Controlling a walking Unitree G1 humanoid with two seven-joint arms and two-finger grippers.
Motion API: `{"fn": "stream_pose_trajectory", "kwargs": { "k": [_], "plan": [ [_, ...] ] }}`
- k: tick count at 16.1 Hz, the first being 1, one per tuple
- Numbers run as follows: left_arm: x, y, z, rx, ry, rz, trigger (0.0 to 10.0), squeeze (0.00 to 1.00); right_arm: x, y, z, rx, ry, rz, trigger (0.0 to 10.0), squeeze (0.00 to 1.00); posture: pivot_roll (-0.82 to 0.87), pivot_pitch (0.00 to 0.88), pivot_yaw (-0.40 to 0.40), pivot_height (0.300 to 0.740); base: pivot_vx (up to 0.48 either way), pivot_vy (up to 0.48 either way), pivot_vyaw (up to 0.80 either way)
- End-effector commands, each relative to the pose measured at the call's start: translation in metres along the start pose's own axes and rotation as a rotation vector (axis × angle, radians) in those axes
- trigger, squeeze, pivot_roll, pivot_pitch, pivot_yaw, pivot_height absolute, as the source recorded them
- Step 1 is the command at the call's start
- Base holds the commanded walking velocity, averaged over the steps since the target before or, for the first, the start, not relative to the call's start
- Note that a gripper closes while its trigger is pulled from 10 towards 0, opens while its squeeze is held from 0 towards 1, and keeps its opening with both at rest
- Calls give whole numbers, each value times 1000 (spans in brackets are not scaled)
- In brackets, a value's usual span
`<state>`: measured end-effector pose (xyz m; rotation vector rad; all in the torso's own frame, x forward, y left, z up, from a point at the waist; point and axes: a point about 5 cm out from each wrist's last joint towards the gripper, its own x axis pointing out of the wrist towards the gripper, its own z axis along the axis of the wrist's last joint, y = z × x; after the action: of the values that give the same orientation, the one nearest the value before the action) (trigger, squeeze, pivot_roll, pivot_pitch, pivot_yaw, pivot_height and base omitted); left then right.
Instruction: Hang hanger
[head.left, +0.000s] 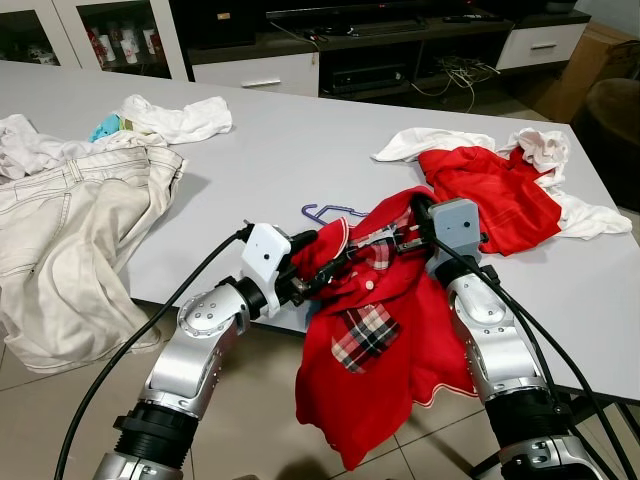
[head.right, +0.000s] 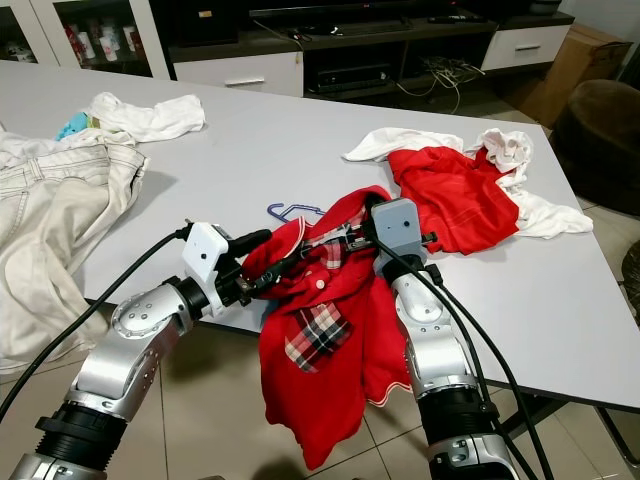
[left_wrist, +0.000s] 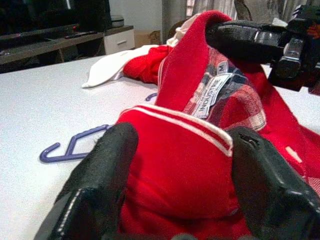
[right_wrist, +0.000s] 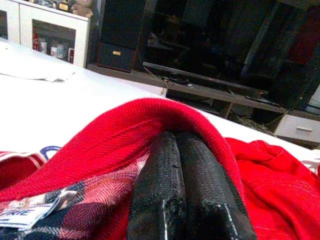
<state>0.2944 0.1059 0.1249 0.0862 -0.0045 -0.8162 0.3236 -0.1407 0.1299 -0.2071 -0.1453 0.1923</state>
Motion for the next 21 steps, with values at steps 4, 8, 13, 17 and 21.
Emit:
{"fn": "stream_pose_trajectory", "kwargs": {
  "k": [4, 8, 13, 17, 21],
  "plan": [
    [2, 2, 3, 3, -18, -4, 0, 0, 3, -7, 12, 10, -53, -20, 0, 0, -56, 0, -5, 740, 0, 0, 0],
    [1, 4, 0, 30, 14, 13, 2157, 0, 3, -6, 12, 16, -55, -22, 0, 0, -54, 0, -4, 740, 0, 0, 0],
    [0, 3, -4, 70, 44, 1, 10000, 0, 4, -6, 12, 22, -58, -26, 0, 0, -49, 0, 0, 740, 0, 0, 0],
    [1, 3, -3, 71, 34, 1, 5647, 0, 5, -5, 13, 27, -61, -27, 0, 0, -49, 0, 2, 740, 0, 0, 0],
    [1, -1, -1, 52, 6, -34, 0, 0, 5, -5, 13, 34, -61, -25, 1725, 0, -50, 0, 4, 740, 0, 0, 0]
  ]
}}
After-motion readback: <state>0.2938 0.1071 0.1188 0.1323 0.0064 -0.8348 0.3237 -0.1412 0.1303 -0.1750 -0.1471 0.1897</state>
